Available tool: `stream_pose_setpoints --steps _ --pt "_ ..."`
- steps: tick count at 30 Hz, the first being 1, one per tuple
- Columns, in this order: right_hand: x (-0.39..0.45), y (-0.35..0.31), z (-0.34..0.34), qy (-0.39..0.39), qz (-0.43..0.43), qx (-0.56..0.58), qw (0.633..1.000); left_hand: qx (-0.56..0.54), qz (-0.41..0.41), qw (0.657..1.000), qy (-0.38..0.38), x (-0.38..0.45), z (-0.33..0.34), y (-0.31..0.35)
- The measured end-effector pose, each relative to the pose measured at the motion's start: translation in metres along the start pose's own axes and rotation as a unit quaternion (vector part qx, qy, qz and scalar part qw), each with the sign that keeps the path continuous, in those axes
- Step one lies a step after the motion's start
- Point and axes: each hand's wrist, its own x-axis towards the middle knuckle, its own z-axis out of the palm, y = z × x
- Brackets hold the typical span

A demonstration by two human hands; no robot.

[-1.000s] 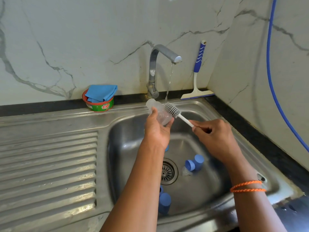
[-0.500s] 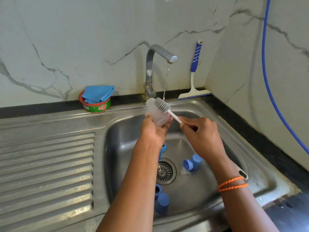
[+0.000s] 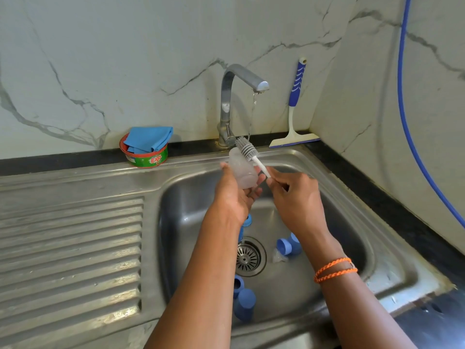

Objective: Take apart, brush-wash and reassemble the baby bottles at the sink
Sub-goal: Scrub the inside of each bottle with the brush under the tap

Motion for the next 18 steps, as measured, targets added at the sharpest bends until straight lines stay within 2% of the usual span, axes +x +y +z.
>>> stream_pose_setpoints --steps 6,14,18 --pt "-0.001 -0.005 -0.007 0.021 0.001 0.007 1.0 -0.001 0.018 1.0 -0.011 -0.004 0.001 0.002" --pt "-0.006 -0.005 -0.024 -0.074 0.037 0.028 0.996 -0.155 0.059 0.984 0.064 0.008 -0.001 0.004" --pt "-0.004 0.001 -0.028 -0.088 0.065 0.016 0.994 -0.131 0.06 0.987 0.076 0.01 -0.005 0.007"
